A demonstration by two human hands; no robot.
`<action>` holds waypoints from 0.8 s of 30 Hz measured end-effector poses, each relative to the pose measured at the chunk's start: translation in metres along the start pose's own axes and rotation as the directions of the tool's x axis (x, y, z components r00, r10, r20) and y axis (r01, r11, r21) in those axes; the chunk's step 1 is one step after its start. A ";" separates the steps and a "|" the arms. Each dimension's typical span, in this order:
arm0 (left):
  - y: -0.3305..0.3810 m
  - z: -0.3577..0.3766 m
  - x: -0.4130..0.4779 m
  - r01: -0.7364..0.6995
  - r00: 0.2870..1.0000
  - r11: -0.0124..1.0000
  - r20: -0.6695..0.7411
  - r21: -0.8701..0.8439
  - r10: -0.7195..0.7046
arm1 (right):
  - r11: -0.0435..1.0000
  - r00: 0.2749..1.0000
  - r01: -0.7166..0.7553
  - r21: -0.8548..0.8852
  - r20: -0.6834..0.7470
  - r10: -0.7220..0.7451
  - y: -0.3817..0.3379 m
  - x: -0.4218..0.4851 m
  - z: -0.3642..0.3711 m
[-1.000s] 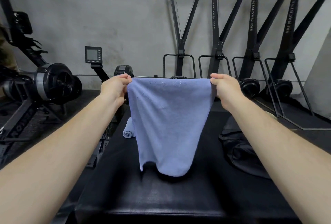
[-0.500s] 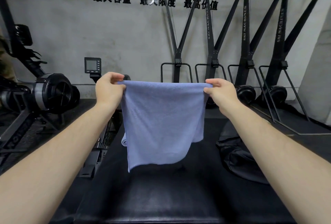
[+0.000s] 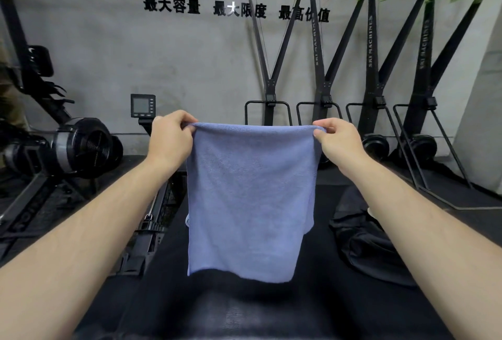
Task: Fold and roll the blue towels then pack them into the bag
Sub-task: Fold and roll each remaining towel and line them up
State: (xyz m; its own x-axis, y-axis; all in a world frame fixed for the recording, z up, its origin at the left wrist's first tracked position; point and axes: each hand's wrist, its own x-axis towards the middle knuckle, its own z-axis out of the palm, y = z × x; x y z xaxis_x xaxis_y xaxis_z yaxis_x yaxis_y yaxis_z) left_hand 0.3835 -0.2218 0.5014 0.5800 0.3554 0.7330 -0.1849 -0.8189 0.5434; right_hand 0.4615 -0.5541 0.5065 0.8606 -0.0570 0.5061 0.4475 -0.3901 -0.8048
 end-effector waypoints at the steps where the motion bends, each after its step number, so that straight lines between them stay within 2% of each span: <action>1: -0.002 0.003 0.001 0.005 1.000 1.000 0.008 0.008 -0.005 | 1.000 1.000 0.006 -0.031 0.025 -0.006 0.005 0.002 0.001; 4: -0.007 0.015 0.003 0.066 0.997 0.998 0.043 0.005 -0.066 | 0.982 0.995 0.057 -0.178 0.092 -0.041 0.020 0.007 0.007; 7: -0.018 0.031 0.006 0.112 0.990 0.994 0.085 0.001 -0.112 | 0.959 0.995 0.080 -0.271 0.085 -0.059 0.040 0.021 0.020; 10: -0.023 0.048 0.013 0.153 0.979 0.988 0.140 -0.035 -0.147 | 0.956 0.998 0.005 -0.293 0.060 0.013 0.055 0.038 0.033; 14: -0.023 0.062 0.026 0.207 0.973 0.968 0.132 -0.144 -0.189 | 0.989 0.998 -0.066 -0.132 -0.024 0.064 0.055 0.054 0.042; 16: -0.026 0.065 0.024 0.238 0.969 0.937 0.128 -0.255 -0.211 | 0.998 0.998 -0.013 -0.057 -0.069 0.009 0.052 0.049 0.039; 18: -0.027 0.065 0.010 0.218 0.975 0.931 0.110 -0.293 -0.194 | 0.999 0.997 0.027 -0.032 -0.077 -0.030 0.056 0.032 0.033; 21: -0.033 0.063 -0.038 0.215 0.975 0.942 0.118 -0.259 -0.190 | 0.999 0.999 0.027 -0.042 -0.036 -0.028 0.080 -0.011 0.020; 24: -0.059 0.065 -0.110 0.281 0.947 0.925 0.231 -0.255 -0.224 | 0.997 0.997 -0.031 -0.077 0.070 0.037 0.130 -0.071 0.013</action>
State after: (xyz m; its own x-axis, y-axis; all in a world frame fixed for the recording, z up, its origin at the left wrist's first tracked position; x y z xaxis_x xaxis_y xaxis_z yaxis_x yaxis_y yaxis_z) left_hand 0.3818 -0.2418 0.3623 0.7735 0.4160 0.4781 -0.2104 -0.5430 0.8130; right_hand 0.4618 -0.5885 0.3618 0.8913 -0.0064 0.4533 0.4005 -0.4574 -0.7940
